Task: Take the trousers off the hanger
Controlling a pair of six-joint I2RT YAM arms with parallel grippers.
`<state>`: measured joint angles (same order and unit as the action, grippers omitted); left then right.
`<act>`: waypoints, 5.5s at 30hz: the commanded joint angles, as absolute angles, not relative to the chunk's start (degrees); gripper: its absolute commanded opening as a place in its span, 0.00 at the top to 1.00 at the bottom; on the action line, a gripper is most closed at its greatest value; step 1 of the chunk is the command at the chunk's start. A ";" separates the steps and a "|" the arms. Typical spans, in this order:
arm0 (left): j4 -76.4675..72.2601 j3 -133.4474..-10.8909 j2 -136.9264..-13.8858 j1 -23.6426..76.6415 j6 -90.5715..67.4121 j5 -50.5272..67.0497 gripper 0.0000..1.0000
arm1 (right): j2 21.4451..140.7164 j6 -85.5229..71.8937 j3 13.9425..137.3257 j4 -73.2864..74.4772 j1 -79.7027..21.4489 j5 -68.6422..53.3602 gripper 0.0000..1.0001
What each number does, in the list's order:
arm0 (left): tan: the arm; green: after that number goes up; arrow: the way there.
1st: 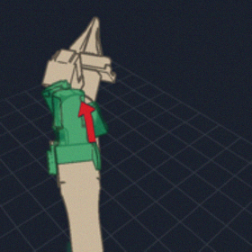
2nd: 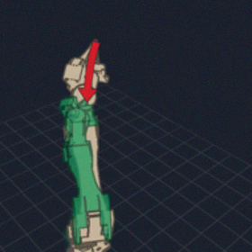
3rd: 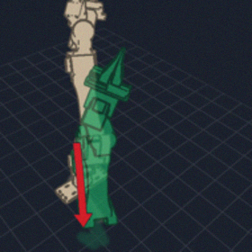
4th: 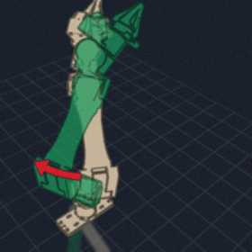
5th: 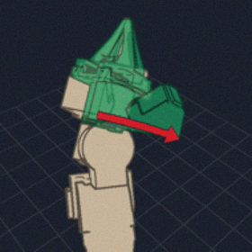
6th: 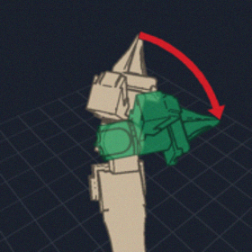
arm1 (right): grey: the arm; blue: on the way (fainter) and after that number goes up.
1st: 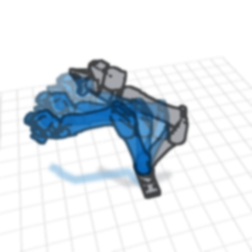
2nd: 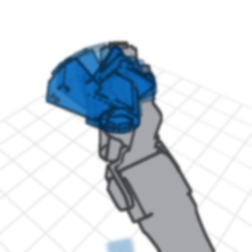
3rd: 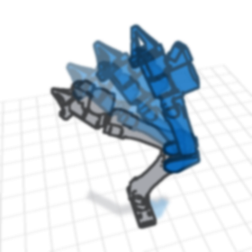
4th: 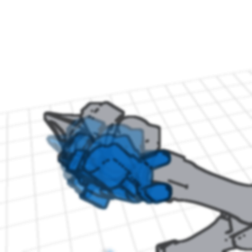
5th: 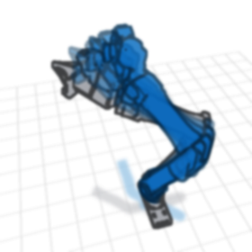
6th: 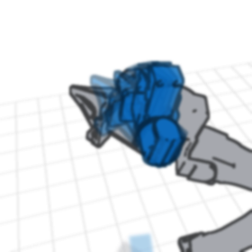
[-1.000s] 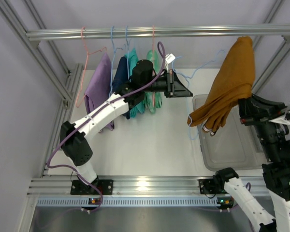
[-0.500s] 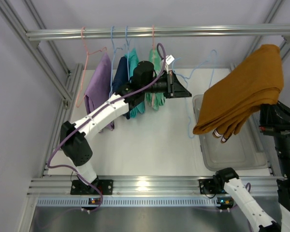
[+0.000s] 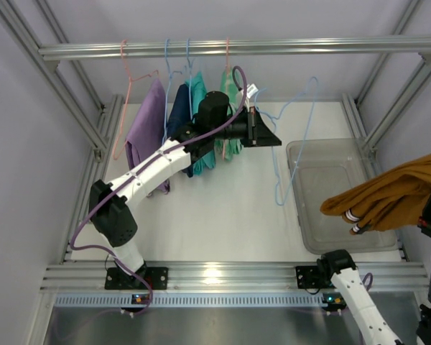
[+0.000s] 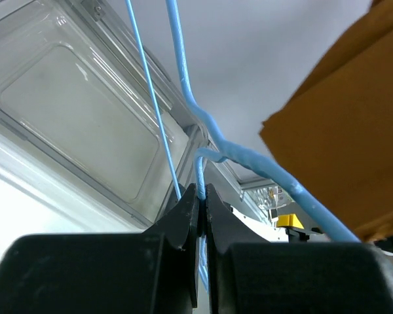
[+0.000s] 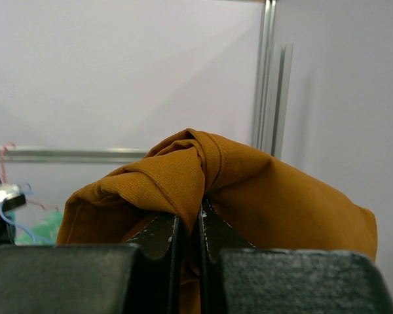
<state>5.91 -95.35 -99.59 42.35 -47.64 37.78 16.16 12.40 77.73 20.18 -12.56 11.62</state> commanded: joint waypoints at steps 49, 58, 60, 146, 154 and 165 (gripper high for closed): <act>9.84 -95.80 -95.54 46.14 -40.17 36.39 1.00 | 20.49 2.90 52.46 28.11 -10.28 8.88 0.11; 25.38 -102.65 -95.80 56.76 -35.51 5.87 1.00 | 13.53 -6.05 59.85 34.44 -10.28 -25.20 0.01; 26.28 -103.36 -95.45 60.46 -35.33 -1.63 1.00 | 15.28 -7.90 59.50 36.81 -10.28 -28.81 0.01; 23.46 -113.89 -86.39 58.38 -6.06 -12.78 0.01 | 33.30 -3.43 76.63 34.01 -11.69 2.20 1.00; 27.60 -119.27 -87.01 54.76 -4.49 -13.27 0.01 | 51.38 -0.45 95.94 36.29 -11.51 -2.45 1.00; 30.41 -119.80 -86.49 46.06 -10.46 -9.67 0.01 | 65.04 2.99 106.35 39.03 -4.76 -8.87 1.00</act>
<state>29.95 -118.08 -87.53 47.97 -8.43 -11.53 64.97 1.30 104.99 42.00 -8.49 -5.87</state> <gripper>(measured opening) 0.990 0.007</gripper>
